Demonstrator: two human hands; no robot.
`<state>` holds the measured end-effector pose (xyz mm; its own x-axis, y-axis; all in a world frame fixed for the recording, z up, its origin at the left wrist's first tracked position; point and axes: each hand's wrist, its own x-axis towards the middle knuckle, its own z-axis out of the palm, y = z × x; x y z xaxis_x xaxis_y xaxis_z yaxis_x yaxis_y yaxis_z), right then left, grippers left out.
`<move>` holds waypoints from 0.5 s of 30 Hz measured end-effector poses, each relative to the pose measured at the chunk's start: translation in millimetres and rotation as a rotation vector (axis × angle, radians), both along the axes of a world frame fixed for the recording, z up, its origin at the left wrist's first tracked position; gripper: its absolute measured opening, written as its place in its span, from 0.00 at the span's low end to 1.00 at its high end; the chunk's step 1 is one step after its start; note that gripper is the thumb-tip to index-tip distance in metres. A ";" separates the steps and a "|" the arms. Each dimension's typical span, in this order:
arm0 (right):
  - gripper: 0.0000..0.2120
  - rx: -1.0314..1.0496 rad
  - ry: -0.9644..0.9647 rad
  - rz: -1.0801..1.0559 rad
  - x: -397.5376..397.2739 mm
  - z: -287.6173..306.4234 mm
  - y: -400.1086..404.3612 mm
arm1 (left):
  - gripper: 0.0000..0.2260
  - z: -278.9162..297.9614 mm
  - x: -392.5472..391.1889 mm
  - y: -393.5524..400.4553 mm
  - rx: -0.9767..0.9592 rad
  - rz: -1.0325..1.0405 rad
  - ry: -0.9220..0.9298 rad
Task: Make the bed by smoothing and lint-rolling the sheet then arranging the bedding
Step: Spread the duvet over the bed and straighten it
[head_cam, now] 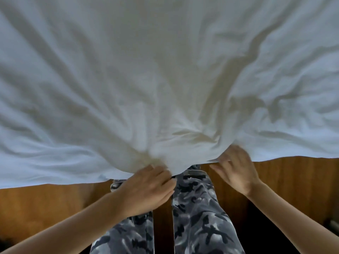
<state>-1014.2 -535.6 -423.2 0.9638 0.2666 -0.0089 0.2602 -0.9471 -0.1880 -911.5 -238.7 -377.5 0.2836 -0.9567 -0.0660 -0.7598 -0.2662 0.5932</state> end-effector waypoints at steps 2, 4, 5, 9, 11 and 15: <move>0.23 -0.058 0.036 -0.104 10.3 -2.8 -19.8 | 0.21 -10.9 -7.4 -7.9 0.114 0.091 -0.096; 0.27 -0.176 0.116 -0.121 18.4 -8.9 -30.0 | 0.35 -31.4 -1.6 -16.8 0.265 0.207 -0.130; 0.27 -0.210 0.136 -0.118 21.2 -12.9 -33.0 | 0.37 -40.3 1.6 -20.8 0.313 0.259 -0.136; 0.15 -0.161 0.064 -0.068 53.6 -16.2 -36.5 | 0.23 -56.1 8.5 -33.4 0.217 0.366 -0.236; 0.08 -0.107 0.018 -0.006 65.2 -8.8 -33.6 | 0.11 -52.1 16.1 -42.8 0.120 0.367 -0.259; 0.22 0.136 0.146 0.056 19.2 13.0 -17.5 | 0.15 -24.5 -3.2 -47.0 0.065 0.167 -0.063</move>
<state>-995.0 -553.1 -410.3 0.9387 0.3277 -0.1073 0.2721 -0.8951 -0.3531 -914.7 -285.7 -402.0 0.4437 -0.8902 -0.1031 -0.7367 -0.4278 0.5237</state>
